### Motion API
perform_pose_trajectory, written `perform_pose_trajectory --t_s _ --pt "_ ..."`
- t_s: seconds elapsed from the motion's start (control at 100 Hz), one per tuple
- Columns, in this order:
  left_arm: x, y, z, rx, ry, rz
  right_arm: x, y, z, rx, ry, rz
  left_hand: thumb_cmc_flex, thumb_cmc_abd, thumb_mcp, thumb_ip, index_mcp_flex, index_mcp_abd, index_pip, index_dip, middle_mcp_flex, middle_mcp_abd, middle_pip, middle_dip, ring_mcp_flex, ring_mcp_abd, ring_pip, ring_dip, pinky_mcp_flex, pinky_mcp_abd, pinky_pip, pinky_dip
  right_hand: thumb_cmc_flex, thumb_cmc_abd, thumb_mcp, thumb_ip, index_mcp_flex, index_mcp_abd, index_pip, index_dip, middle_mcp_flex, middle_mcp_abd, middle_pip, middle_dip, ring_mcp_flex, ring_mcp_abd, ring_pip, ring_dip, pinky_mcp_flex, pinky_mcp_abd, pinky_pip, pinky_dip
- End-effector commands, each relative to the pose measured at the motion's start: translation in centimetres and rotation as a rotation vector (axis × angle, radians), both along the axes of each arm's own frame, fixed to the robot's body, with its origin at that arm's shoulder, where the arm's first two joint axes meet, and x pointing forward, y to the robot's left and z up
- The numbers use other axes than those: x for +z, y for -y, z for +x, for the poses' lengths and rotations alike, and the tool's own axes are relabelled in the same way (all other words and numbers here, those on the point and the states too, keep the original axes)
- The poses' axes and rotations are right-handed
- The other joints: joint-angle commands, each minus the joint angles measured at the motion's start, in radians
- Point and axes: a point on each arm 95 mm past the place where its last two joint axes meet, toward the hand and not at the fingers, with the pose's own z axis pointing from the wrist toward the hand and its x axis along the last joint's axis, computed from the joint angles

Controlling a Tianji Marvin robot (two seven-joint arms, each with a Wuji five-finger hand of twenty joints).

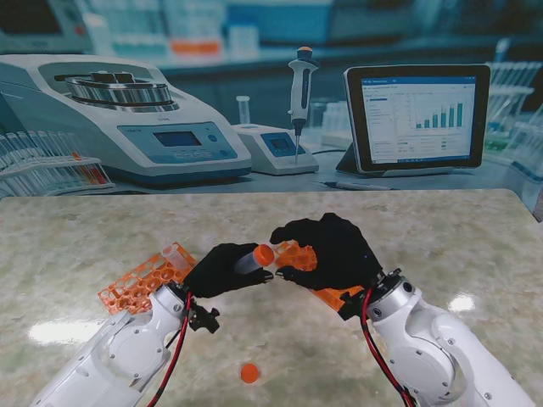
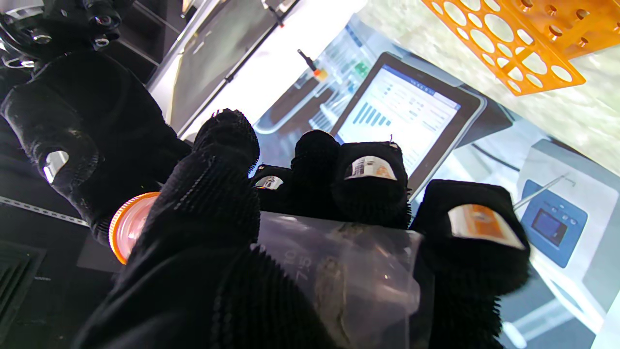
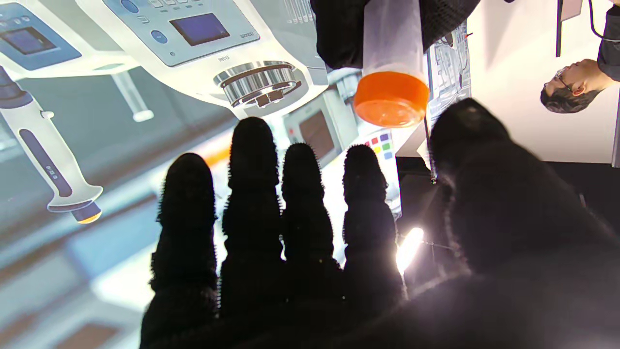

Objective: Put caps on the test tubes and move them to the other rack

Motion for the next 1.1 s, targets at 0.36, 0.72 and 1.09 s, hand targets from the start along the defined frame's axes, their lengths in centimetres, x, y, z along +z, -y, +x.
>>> perform_pose_trajectory --t_s 0.36,0.72,1.09 --pt "0.1 0.3 -0.2 -0.015 -0.001 0.0 -0.2 -0.6 1.3 0.02 -0.03 -0.009 0.041 0.054 0.0 0.006 0.018 0.012 0.044 0.038 0.011 -0.055 0.0 0.019 0.028 -0.034 -0.007 0.003 0.042 -0.035 0.089 -0.014 -0.079 -0.031 -0.07 0.012 -0.039 0.031 -0.037 -0.002 -0.042 0.01 -0.023 -0.018 -0.03 0.005 -0.025 -0.01 -0.021 0.011 -0.013 0.031" --pt "0.1 0.3 -0.3 -0.016 -0.001 0.0 -0.5 -1.2 1.7 0.04 -0.047 -0.015 0.04 0.055 0.001 0.006 0.019 0.012 0.045 0.038 0.011 -0.055 0.0 0.02 0.028 -0.033 -0.007 0.003 0.042 -0.035 0.088 -0.014 -0.092 -0.036 -0.082 0.011 -0.022 0.031 -0.032 0.005 -0.026 0.012 -0.014 -0.018 -0.02 0.0 -0.022 -0.01 -0.006 0.006 -0.012 0.032" --pt "0.1 0.3 -0.3 -0.013 -0.002 -0.001 -0.5 -1.3 1.5 0.043 -0.04 -0.013 0.039 0.054 0.0 0.006 0.018 0.012 0.044 0.038 0.011 -0.055 0.0 0.02 0.028 -0.033 -0.007 0.003 0.042 -0.035 0.088 -0.014 -0.062 -0.038 -0.088 0.012 0.017 0.021 -0.003 0.026 0.024 0.012 0.01 -0.006 0.014 -0.011 -0.013 -0.008 0.029 -0.003 -0.007 0.029"
